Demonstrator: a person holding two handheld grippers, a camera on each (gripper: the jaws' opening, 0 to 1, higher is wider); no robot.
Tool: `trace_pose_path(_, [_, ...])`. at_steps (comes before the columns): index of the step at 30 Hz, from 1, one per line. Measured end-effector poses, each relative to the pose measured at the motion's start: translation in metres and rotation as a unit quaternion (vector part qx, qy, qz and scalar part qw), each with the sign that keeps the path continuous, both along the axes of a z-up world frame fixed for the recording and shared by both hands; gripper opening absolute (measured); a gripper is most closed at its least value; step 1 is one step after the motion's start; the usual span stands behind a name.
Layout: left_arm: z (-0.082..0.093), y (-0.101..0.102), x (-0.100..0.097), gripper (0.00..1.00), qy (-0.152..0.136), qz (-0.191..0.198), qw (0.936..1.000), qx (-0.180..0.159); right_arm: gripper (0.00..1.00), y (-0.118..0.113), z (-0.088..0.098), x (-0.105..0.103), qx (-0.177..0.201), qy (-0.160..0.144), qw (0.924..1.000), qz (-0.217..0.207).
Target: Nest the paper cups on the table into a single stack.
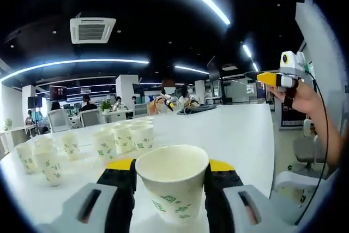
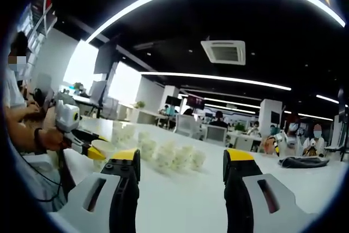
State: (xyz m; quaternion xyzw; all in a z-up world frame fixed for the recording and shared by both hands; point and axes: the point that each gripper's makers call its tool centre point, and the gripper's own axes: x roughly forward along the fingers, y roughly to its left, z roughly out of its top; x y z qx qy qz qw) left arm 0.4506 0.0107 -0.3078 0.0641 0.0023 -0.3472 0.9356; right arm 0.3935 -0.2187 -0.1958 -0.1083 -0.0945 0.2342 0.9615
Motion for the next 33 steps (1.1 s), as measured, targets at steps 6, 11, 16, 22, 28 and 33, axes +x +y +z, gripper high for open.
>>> trace_pose_path(6, [-0.003, 0.0, 0.001, 0.53, 0.003, 0.001, 1.0, 0.0, 0.64, 0.003, 0.0, 0.0, -0.002, 0.001, 1.0, 0.003])
trace_pose_path(11, [-0.006, 0.002, 0.001, 0.53, 0.005, 0.002, 1.0, 0.001, 0.64, 0.001, 0.0, 0.001, -0.001, 0.001, 1.0, 0.001])
trace_pose_path(16, [-0.009, 0.002, -0.001, 0.53, 0.007, 0.001, 1.0, -0.001, 0.64, 0.003, 0.0, 0.0, -0.002, 0.001, 1.0, 0.003])
trace_pose_path(22, [-0.011, -0.002, -0.002, 0.53, 0.007, -0.001, 1.0, 0.0, 0.64, 0.004, 0.0, 0.0, -0.003, 0.001, 1.0, 0.004])
trace_pose_path(28, [-0.011, -0.003, -0.002, 0.53, 0.007, -0.005, 1.0, 0.002, 0.64, 0.001, 0.001, 0.0, -0.002, 0.0, 1.0, 0.001])
trace_pose_path(33, [-0.012, -0.004, -0.004, 0.54, 0.007, -0.007, 1.0, 0.001, 0.64, 0.002, 0.0, 0.0, -0.002, 0.001, 1.0, 0.001])
